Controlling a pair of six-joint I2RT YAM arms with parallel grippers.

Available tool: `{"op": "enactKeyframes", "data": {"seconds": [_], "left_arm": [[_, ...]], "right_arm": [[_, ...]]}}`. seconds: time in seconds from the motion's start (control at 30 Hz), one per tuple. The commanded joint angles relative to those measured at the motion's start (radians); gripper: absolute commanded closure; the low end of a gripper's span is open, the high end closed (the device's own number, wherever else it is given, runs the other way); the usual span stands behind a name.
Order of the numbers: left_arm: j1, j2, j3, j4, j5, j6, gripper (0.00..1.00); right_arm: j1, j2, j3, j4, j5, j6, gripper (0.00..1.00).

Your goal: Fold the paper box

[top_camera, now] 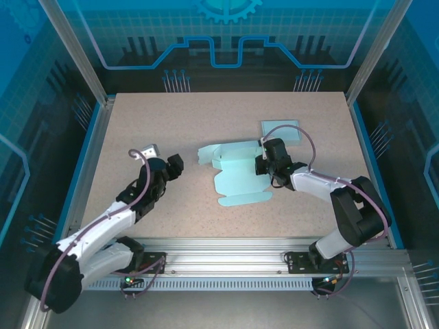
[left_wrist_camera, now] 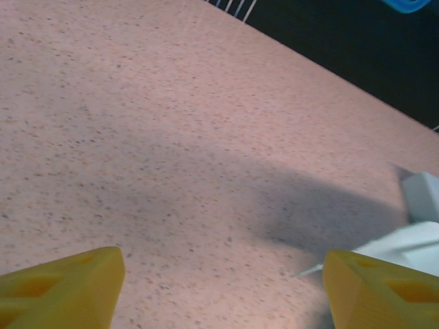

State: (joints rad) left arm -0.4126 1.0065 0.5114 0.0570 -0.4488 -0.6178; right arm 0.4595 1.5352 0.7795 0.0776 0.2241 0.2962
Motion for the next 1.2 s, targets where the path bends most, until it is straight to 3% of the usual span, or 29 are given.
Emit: {"op": "enactKeyframes", "data": {"seconds": [0.0,0.5,0.7,1.07,1.17], "left_arm": [[0.048,0.07,0.044,0.033,0.062,0.039,0.25],[0.057,0.467,0.173,0.326,0.262,0.145,0.26],[0.038,0.518,0.153,0.428,0.38,0.13,0.26],[-0.044,0.511,0.1,0.518,0.421,0.119,0.28],[-0.051,0.521,0.09,0.543,0.448,0.118,0.34]], "right_arm": [[0.012,-0.017,0.0,0.028,-0.022,0.006,1.0],[0.013,-0.011,0.006,0.026,-0.028,0.003,1.0],[0.013,0.0,0.015,0.019,-0.031,0.003,1.0],[0.013,0.002,0.019,0.013,-0.026,0.004,1.0],[0.013,0.002,0.019,0.013,-0.026,0.004,1.0]]}}
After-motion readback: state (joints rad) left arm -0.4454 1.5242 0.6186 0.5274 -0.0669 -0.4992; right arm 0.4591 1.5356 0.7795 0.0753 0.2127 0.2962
